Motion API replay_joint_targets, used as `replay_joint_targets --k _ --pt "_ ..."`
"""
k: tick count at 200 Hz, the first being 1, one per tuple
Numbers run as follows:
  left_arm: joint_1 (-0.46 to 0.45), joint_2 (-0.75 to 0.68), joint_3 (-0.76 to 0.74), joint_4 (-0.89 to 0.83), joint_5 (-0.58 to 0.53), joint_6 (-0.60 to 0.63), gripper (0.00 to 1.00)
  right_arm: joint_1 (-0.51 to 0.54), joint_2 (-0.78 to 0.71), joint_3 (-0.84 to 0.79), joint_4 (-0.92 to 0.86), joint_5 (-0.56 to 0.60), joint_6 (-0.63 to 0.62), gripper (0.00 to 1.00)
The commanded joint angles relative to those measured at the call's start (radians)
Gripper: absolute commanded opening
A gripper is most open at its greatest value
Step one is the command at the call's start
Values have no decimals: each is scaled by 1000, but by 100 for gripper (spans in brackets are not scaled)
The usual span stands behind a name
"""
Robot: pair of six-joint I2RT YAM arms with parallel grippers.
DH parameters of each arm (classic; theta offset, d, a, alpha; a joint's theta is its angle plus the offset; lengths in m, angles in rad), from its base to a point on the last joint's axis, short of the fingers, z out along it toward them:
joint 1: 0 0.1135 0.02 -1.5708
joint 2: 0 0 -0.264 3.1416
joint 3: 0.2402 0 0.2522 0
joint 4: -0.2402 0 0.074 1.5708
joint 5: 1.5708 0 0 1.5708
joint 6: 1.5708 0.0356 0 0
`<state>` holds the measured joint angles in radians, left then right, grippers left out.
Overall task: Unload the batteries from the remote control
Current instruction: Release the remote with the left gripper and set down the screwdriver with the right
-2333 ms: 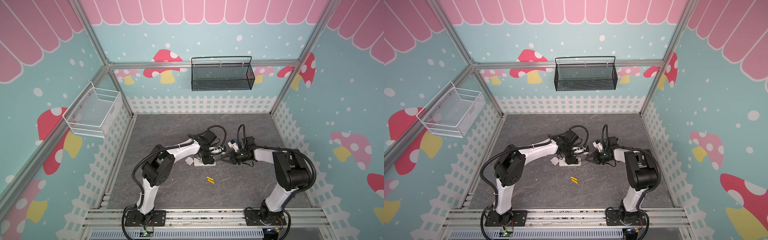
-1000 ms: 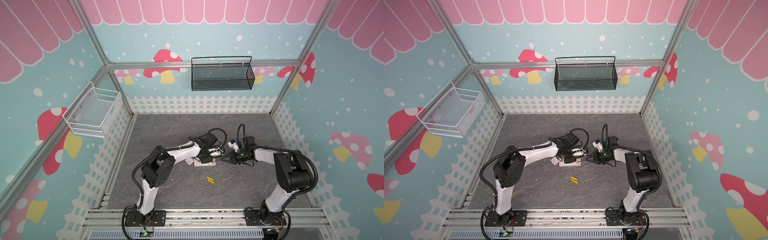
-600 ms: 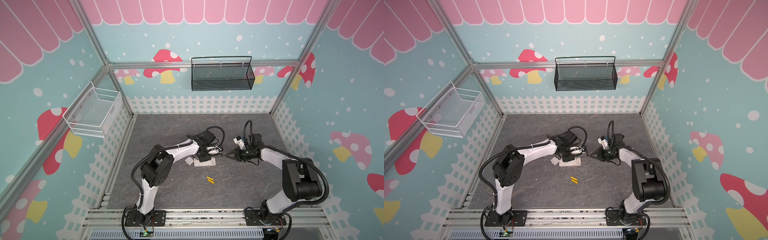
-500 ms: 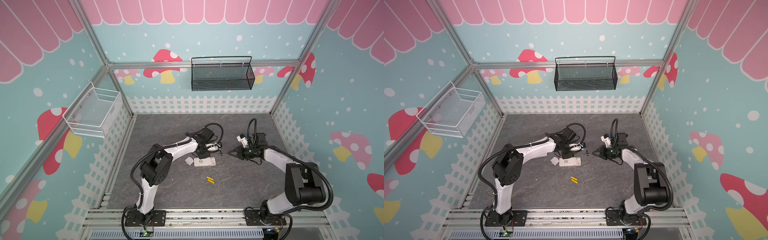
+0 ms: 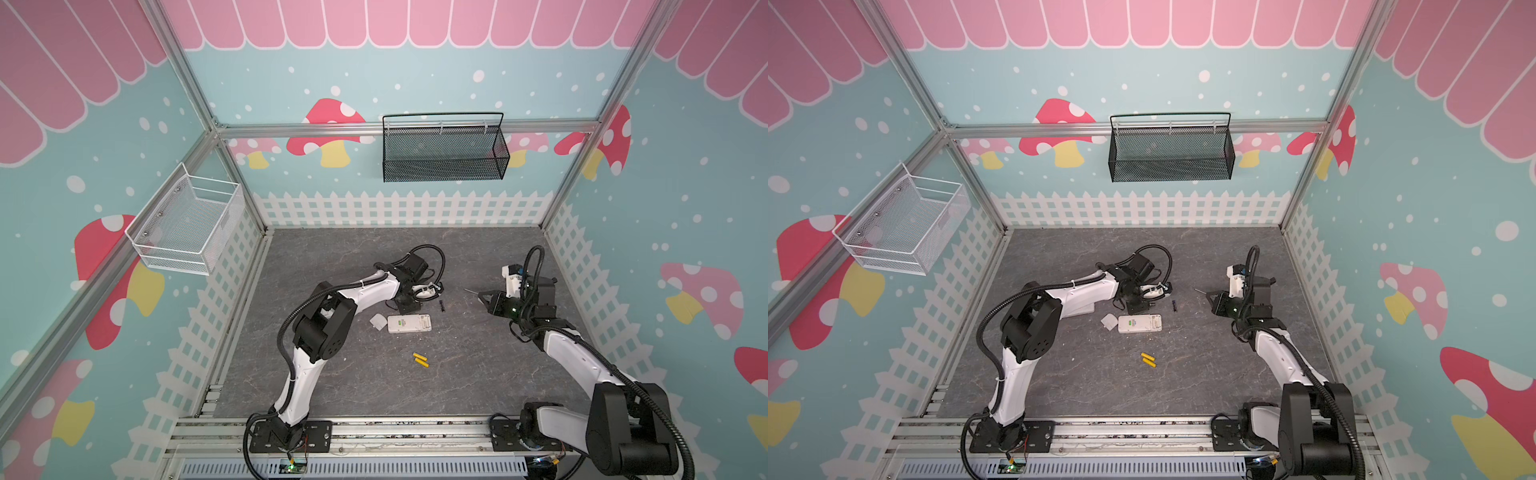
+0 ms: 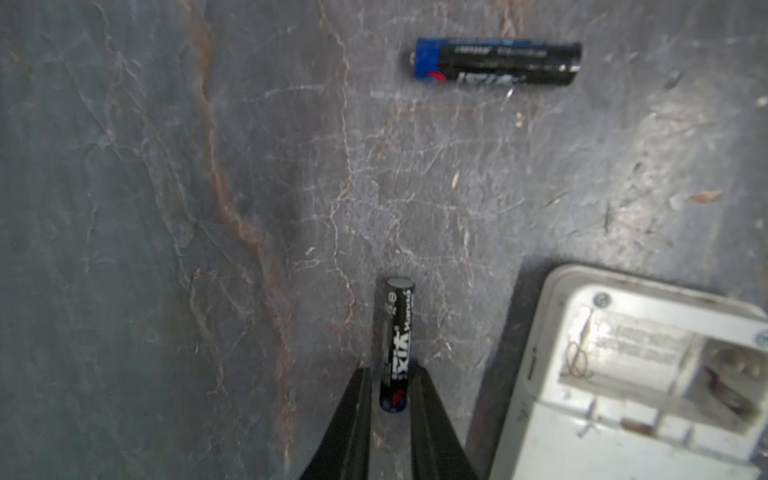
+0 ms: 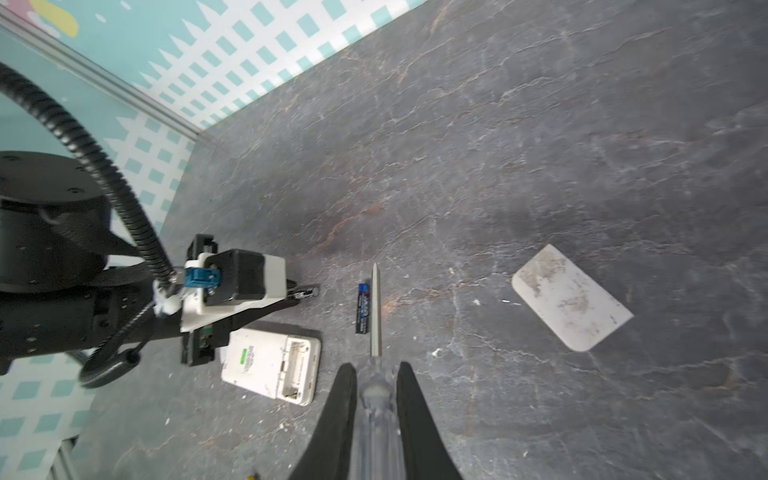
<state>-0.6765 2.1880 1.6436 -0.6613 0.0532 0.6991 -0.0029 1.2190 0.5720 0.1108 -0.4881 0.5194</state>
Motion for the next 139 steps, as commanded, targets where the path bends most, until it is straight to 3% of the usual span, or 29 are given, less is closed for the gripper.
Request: replay_joint_targets --k 1,47,95,119,139 --pt "-6 -4 -24 -30 29 4 26 0 43 -24 171 71 51 0" --pt "-6 -78 -28 -22 -38 15 57 8 166 -58 371 61 144 0" --pt "29 -239 -87 48 -91 -59 78 82 267 -82 522 165 239 0" --pt "92 -343 -185 128 -107 -134 98 127 312 -93 585 247 295 1" --pt "156 -440 -300 237 -139 -198 99 176 344 -90 603 329 314 2"
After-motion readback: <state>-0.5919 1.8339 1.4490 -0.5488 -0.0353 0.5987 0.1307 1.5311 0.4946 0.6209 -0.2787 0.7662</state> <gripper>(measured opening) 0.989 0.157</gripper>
